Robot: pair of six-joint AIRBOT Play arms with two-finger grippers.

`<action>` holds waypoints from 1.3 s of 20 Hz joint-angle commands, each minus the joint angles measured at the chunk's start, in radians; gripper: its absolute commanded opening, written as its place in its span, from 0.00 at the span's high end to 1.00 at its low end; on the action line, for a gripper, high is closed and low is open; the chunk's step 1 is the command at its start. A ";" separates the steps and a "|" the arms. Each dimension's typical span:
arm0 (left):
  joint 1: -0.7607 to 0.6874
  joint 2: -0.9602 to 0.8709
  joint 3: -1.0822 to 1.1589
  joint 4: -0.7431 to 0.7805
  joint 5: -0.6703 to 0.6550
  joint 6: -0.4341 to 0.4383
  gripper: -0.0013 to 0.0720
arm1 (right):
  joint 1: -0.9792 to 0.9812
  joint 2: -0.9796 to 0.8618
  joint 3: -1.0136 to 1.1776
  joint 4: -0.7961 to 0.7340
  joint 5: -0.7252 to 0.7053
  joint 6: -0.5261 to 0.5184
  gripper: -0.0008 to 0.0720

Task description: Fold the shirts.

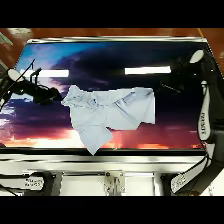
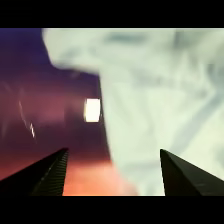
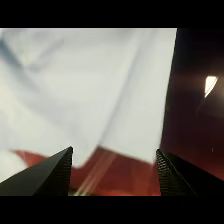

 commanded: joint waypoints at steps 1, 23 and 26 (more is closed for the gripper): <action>0.082 0.082 -0.243 -0.105 -0.055 0.078 0.00 | -0.103 0.106 -0.191 0.027 0.015 -0.021 0.11; -0.066 0.124 -0.546 -0.570 0.399 0.270 0.93 | -0.132 0.196 -0.840 0.302 -0.479 -0.107 0.11; -0.058 0.164 -0.533 -0.571 0.399 0.282 0.93 | -0.118 0.196 -0.881 0.377 -0.558 -0.100 0.11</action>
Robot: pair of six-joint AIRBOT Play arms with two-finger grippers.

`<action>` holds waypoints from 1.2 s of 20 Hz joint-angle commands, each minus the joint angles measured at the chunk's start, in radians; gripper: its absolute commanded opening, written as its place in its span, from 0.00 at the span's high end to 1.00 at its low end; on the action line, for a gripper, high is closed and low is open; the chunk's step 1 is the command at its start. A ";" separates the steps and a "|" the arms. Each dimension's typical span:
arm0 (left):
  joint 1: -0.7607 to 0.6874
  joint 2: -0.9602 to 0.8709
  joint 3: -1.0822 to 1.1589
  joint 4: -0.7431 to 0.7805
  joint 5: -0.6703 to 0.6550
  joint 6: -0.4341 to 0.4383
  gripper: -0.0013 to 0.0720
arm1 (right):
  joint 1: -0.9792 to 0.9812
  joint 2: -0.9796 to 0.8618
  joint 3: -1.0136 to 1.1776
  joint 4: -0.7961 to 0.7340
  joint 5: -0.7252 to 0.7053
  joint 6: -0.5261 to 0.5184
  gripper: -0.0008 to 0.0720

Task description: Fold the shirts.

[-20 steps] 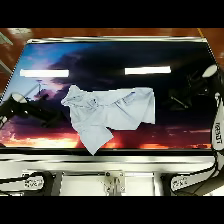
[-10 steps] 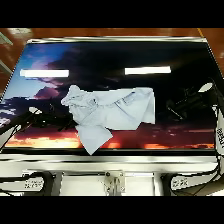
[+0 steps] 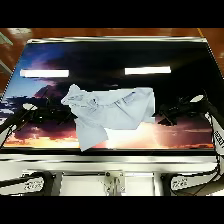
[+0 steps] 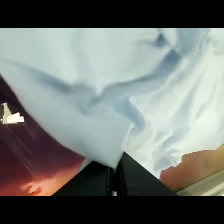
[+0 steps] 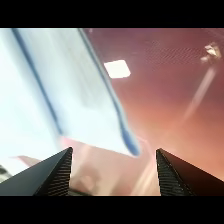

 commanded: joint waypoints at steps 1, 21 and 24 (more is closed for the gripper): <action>0.013 0.043 0.018 -0.003 0.002 0.017 0.93 | 0.037 -0.006 -0.048 0.076 -0.125 0.006 0.11; 0.150 0.609 1.303 0.346 -0.115 -0.030 0.93 | 0.026 0.960 0.821 -0.189 -0.221 -0.049 0.89; 0.150 0.722 1.316 0.545 -0.181 -0.066 0.93 | 0.026 1.089 0.832 -0.350 -0.147 0.038 0.89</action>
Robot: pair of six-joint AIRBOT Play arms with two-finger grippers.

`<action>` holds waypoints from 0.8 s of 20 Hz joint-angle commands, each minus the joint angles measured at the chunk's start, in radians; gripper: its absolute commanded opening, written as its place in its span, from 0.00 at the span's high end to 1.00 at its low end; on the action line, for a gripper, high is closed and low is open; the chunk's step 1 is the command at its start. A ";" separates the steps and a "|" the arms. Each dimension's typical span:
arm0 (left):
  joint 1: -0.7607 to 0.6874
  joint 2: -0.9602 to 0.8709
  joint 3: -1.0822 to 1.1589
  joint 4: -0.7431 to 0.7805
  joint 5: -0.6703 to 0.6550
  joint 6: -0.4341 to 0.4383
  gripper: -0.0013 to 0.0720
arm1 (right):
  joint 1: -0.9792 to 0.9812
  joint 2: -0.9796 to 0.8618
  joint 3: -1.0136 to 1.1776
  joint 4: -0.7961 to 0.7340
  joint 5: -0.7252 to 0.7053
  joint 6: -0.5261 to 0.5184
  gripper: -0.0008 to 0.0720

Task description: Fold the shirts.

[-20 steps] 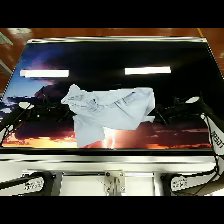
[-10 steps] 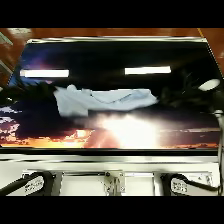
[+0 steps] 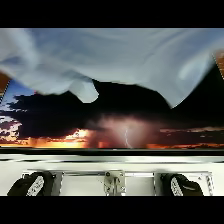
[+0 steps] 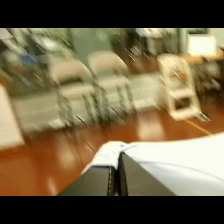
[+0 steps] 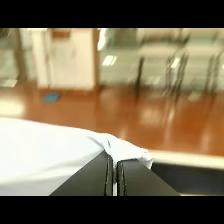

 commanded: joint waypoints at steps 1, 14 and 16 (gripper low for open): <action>0.000 0.115 0.082 0.254 -0.107 -0.054 0.93 | -0.001 0.155 0.054 -0.208 0.076 0.108 0.89; 0.000 0.106 -0.382 0.324 -0.451 -0.094 0.93 | -0.001 -0.023 -0.207 -0.504 0.779 0.147 0.90; 0.000 0.057 -0.577 0.317 -0.430 -0.095 0.93 | 0.000 -0.077 -0.396 -0.492 0.706 0.148 0.90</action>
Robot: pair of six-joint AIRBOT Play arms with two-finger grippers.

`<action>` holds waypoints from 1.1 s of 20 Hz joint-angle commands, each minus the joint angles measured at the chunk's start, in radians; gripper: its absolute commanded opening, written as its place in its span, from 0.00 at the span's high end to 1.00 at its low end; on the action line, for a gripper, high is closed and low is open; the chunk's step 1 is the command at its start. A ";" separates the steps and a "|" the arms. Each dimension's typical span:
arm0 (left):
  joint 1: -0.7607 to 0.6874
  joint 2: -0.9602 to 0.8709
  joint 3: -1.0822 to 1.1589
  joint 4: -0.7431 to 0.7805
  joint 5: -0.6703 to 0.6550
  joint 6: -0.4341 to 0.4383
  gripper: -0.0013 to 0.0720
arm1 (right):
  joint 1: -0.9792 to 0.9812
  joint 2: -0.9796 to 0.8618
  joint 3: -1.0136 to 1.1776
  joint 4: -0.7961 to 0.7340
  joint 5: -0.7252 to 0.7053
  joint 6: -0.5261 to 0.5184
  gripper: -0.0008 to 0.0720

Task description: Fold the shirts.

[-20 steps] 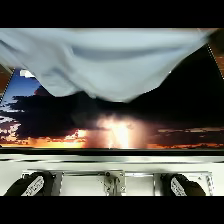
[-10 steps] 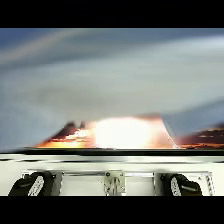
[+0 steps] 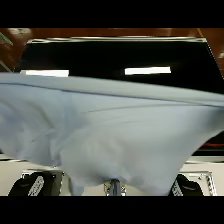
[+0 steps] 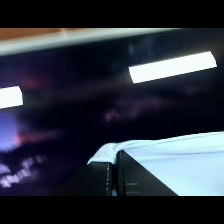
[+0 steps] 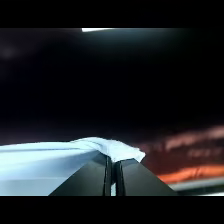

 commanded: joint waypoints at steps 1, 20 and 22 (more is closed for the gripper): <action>-0.001 -0.069 -0.312 -0.008 0.039 -0.002 0.93 | 0.000 -0.097 -0.283 0.000 -0.075 0.003 0.90; -0.209 -0.821 -0.538 -0.185 1.122 -0.001 0.93 | 0.261 -0.908 -0.444 0.380 -1.546 -0.182 0.89; -0.203 -0.819 -0.537 -0.139 1.006 0.003 0.93 | 0.253 -0.896 -0.444 0.381 -1.481 -0.174 0.89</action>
